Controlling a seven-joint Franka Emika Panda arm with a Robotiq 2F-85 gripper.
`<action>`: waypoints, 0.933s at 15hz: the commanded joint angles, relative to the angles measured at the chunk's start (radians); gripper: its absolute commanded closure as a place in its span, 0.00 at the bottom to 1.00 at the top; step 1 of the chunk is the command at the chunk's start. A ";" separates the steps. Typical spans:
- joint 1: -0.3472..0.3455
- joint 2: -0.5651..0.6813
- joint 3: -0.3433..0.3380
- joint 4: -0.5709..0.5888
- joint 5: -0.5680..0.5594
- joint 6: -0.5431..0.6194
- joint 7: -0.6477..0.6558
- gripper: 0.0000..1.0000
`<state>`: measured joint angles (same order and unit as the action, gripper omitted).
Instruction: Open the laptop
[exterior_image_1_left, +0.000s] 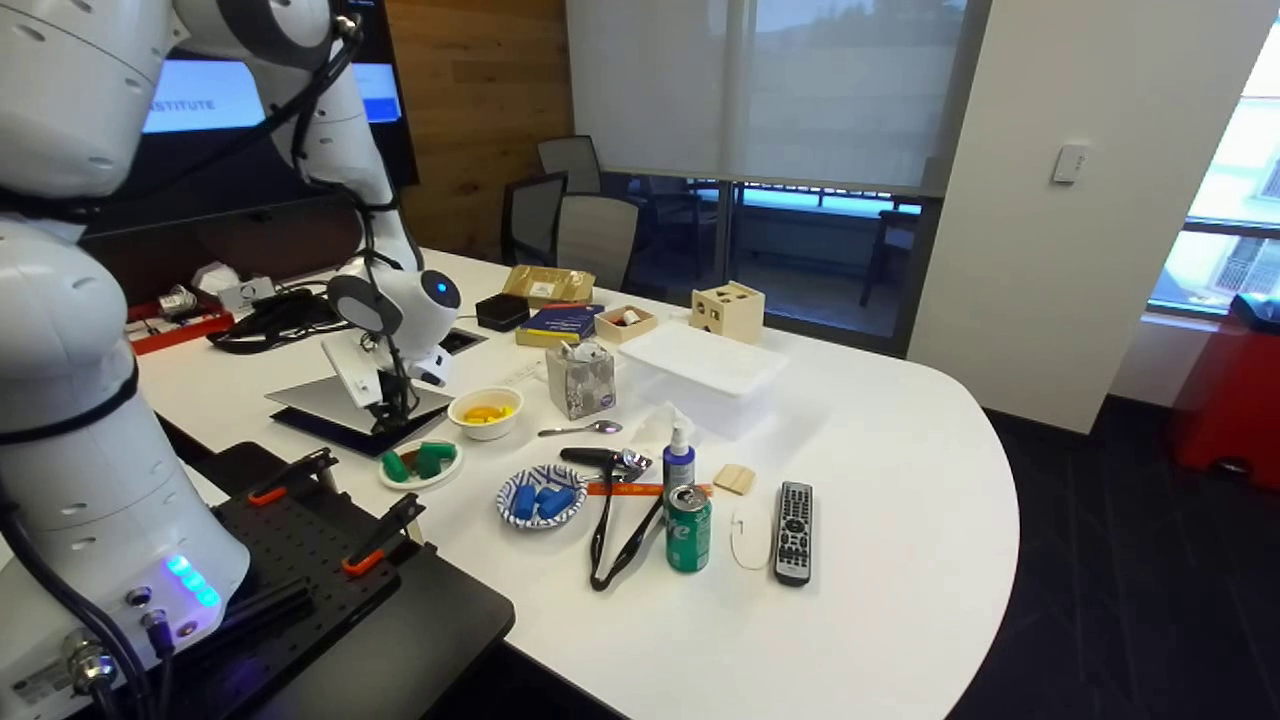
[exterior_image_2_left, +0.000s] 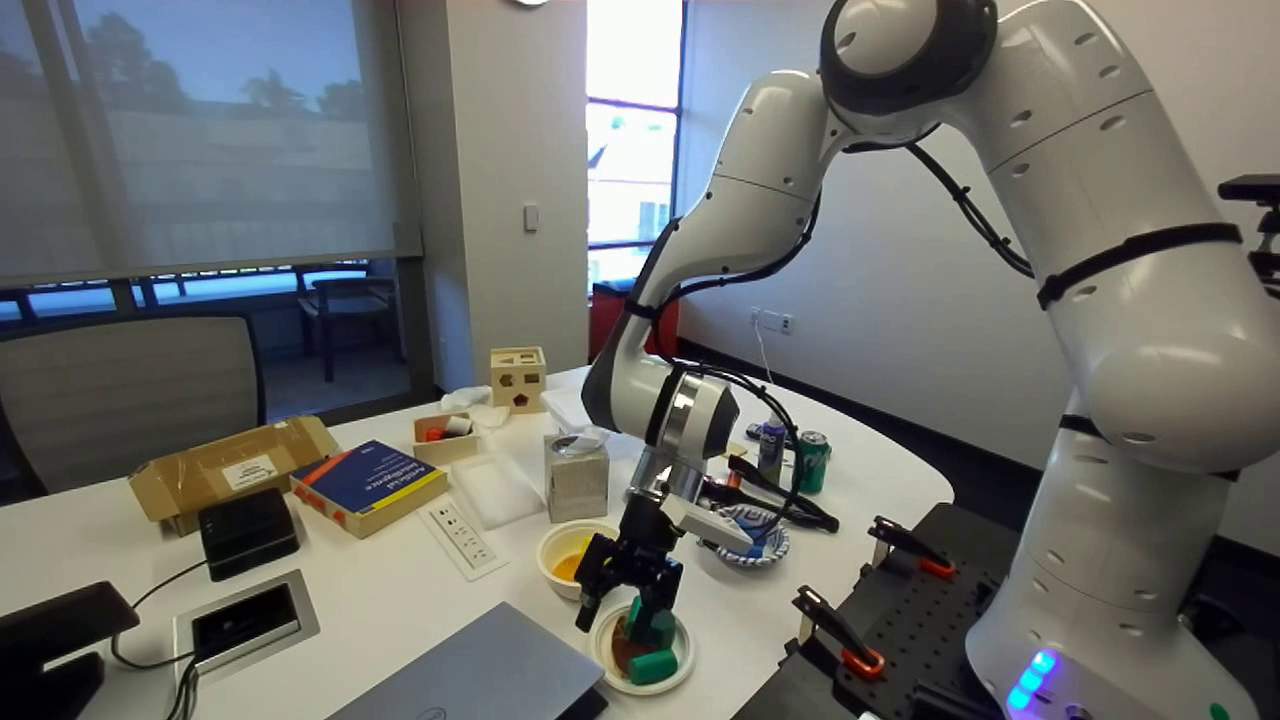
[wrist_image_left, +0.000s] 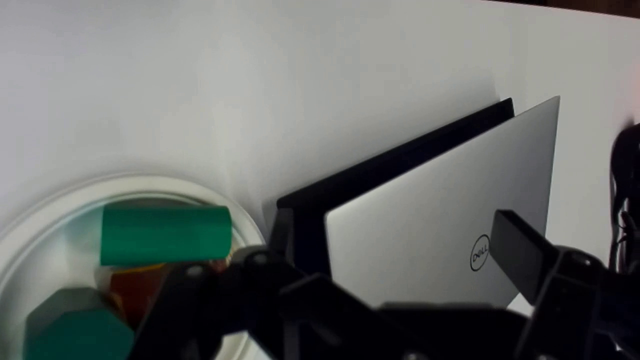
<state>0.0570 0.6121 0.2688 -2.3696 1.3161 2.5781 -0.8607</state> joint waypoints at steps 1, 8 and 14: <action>0.015 0.072 -0.036 0.065 0.020 -0.080 -0.046 0.00; 0.029 0.181 -0.041 0.150 0.052 -0.114 -0.054 0.00; 0.034 0.261 -0.039 0.223 0.095 -0.130 -0.076 0.00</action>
<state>0.0808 0.8453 0.2423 -2.1850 1.3671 2.4854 -0.8975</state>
